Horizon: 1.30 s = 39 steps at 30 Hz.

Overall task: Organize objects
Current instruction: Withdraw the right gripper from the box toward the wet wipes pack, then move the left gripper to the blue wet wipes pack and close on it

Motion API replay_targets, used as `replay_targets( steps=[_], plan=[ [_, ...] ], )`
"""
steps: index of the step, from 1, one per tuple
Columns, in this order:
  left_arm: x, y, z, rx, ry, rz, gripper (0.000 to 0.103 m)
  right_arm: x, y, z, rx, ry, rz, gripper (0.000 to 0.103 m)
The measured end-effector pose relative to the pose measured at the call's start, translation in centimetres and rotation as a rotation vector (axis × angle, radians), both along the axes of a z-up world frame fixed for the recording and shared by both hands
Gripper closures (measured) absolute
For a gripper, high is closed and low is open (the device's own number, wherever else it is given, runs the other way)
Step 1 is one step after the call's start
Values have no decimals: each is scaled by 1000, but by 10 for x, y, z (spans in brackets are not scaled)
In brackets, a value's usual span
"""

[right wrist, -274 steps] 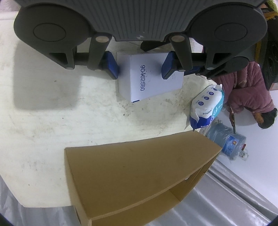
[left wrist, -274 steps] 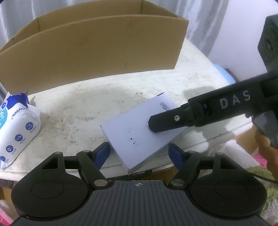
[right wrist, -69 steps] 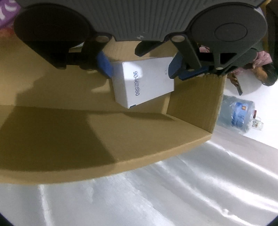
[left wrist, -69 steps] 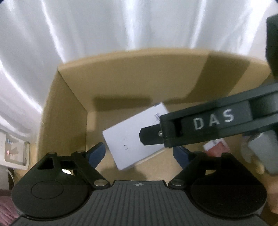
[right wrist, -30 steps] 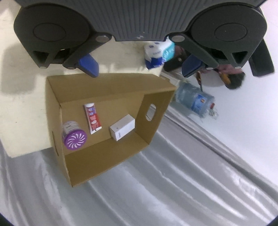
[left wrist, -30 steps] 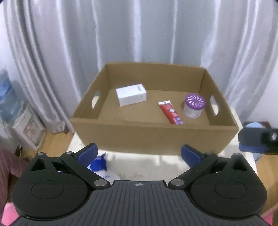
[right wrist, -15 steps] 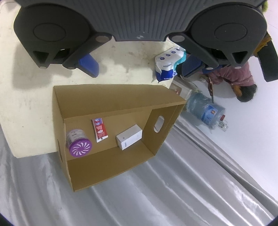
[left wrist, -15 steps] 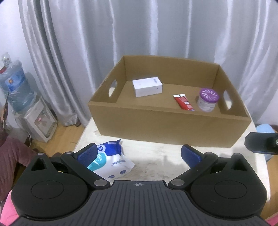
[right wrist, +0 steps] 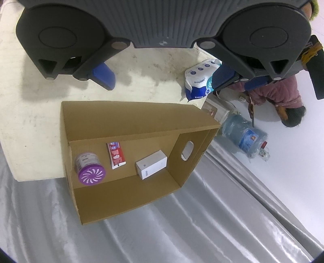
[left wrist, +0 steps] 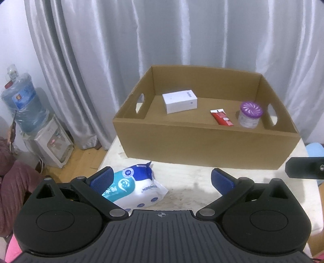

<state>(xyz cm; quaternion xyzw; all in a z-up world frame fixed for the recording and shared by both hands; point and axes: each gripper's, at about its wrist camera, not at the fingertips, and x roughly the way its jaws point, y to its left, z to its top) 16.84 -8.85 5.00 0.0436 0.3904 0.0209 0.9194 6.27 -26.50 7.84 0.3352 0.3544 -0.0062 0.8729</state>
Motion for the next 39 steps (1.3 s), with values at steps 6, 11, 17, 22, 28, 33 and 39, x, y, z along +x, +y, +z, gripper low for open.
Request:
replay_targets(
  steps=[6,11,17,22,28,33,39],
  plan=[
    [0,3,0,9,-1,1,0,3,5,-2,-12,12,5,0],
    [-1,9,-1,16,-4,12,0,7,7,-4,-15,23,8,0],
    [2,19,-5,8,3,23,0,14,12,-8,-16,45,16,0],
    [5,29,-10,3,13,35,0,22,19,-11,-20,61,28,0],
    [10,44,-19,-16,35,56,0,36,27,-16,-21,91,43,0],
    [14,68,-30,-72,61,74,0,51,34,-22,-13,125,49,0],
    [21,112,-54,-215,142,132,0,74,42,-32,27,160,58,0]
  ],
)
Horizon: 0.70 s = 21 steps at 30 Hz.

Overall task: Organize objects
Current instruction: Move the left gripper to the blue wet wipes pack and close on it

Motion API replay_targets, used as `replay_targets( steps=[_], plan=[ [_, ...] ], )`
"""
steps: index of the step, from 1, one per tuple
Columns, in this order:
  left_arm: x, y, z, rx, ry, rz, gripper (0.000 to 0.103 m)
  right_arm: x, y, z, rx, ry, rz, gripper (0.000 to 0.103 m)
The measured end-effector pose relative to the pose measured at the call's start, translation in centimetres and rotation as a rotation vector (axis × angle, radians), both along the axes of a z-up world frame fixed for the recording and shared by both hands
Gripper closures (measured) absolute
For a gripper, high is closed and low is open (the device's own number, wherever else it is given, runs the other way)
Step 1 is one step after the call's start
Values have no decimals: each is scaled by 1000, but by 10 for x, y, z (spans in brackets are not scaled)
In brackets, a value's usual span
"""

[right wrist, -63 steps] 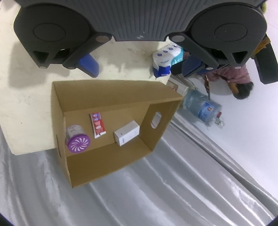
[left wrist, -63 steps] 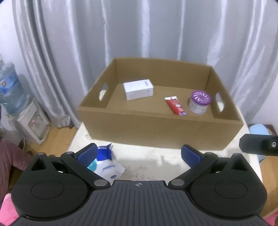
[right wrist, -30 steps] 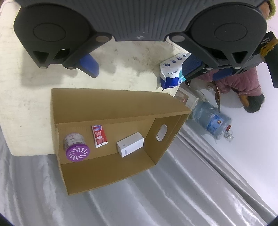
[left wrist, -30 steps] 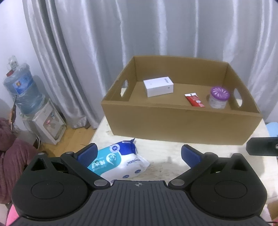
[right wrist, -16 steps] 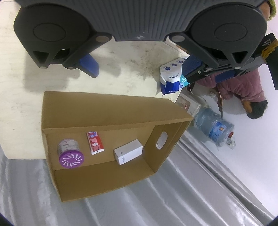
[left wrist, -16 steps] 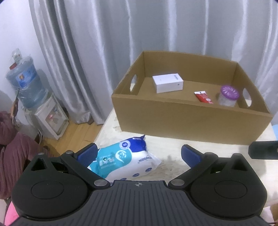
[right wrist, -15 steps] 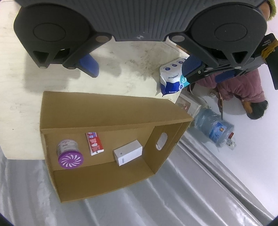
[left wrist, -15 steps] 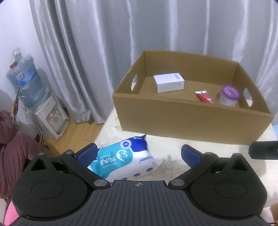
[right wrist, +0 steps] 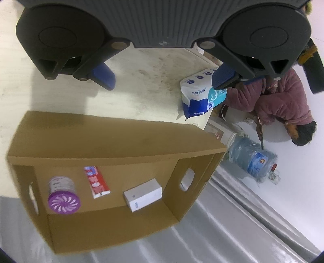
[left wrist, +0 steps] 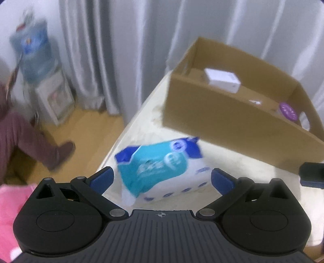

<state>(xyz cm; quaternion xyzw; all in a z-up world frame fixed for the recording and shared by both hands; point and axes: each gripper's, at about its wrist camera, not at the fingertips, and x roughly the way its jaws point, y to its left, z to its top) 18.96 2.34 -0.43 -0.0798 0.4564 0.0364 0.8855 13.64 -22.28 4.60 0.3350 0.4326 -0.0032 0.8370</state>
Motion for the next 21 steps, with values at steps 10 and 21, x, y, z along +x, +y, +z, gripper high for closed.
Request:
replay_targets(
  steps=[10,21],
  plan=[
    [11,33,-33,-186,101,3,0,59,14,-32,115,74,17,0],
    [26,34,-42,-269,139,-62,0,119,42,-72,214,96,59,0]
  ],
)
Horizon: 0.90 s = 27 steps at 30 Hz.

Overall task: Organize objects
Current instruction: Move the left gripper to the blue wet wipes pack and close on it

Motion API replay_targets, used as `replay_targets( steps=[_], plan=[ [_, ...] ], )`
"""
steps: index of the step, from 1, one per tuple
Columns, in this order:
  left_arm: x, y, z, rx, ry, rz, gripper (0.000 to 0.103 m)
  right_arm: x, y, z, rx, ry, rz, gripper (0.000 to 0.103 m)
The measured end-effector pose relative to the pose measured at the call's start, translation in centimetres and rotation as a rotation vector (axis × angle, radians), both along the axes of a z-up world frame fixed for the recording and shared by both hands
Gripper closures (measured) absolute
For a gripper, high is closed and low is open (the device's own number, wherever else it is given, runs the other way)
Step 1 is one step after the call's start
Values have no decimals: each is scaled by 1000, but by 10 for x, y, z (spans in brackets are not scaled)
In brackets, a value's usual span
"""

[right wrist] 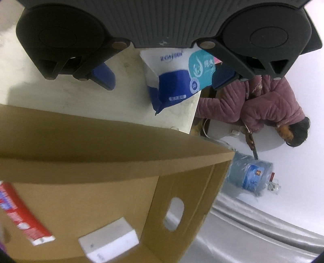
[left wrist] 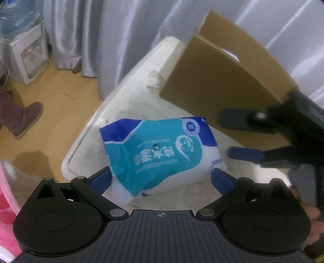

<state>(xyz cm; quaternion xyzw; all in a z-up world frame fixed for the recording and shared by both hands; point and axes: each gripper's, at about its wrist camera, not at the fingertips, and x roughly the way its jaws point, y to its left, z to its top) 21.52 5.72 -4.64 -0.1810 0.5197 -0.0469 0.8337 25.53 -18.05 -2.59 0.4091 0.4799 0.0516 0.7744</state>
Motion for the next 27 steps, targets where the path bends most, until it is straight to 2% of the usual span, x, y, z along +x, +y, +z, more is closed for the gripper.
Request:
replay_targets(
  steps=[5,13,18,27],
  plan=[
    [4,-4,1,0,14,-24,0,9,1,-15,95,-4,25,0],
    [2,-15,11,9,-2,-56,0,6,1,-12,216,-46,78,0],
    [-1,-26,14,41,-7,-91,0,4,-3,-11,221,-46,61,0],
    [-7,-43,18,15,3,-140,0,-16,-17,-7,209,-31,18,0]
  ],
)
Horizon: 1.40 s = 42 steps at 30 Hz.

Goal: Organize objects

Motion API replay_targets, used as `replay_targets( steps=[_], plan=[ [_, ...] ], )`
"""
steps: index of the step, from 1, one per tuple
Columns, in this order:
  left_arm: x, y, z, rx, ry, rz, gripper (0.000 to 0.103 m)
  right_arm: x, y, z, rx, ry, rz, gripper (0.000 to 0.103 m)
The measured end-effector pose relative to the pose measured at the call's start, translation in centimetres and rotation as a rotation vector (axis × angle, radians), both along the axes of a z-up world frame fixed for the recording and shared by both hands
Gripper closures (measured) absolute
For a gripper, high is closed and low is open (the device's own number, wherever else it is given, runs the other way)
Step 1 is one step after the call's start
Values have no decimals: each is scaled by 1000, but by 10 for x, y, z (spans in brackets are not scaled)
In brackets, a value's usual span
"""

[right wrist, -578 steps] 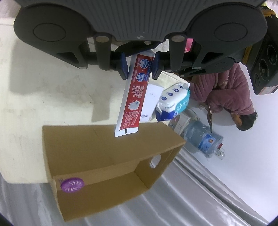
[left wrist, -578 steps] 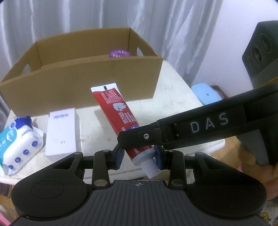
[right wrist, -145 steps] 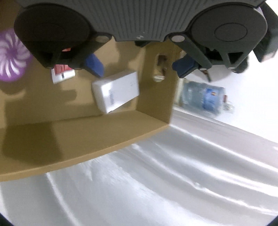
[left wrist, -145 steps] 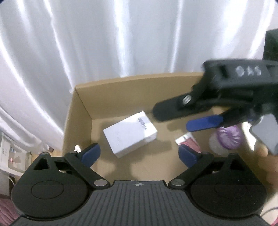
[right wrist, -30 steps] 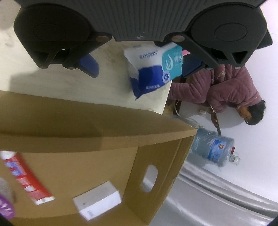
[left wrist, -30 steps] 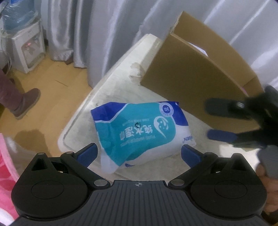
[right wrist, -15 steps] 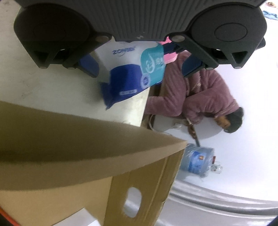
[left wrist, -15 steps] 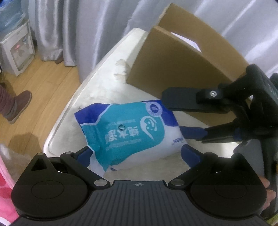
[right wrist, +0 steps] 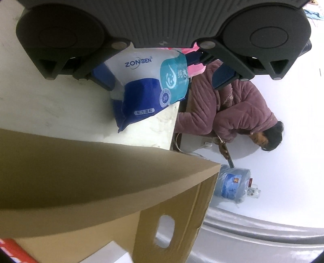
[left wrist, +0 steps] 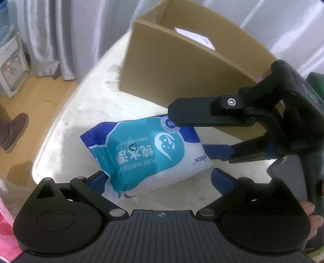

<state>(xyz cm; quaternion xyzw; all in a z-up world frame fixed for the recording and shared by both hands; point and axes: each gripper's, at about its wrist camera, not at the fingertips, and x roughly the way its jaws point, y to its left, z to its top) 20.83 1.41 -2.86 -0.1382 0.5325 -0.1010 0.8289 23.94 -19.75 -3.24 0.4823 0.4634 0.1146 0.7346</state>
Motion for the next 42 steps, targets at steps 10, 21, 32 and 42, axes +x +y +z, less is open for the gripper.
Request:
replay_targets(
  steps=[10,21,32,42],
  plan=[
    [-13,-40,4,9,10,-100,0,-41,-23,4,24,22,-102,0],
    [-24,-90,9,48,12,-215,0,-88,-46,4,10,14,-201,0],
    [-42,-127,14,73,3,-311,0,-134,-64,-1,34,-11,-294,0],
    [-51,-147,29,160,-49,-373,0,-153,-72,2,33,-40,-341,0]
  ],
)
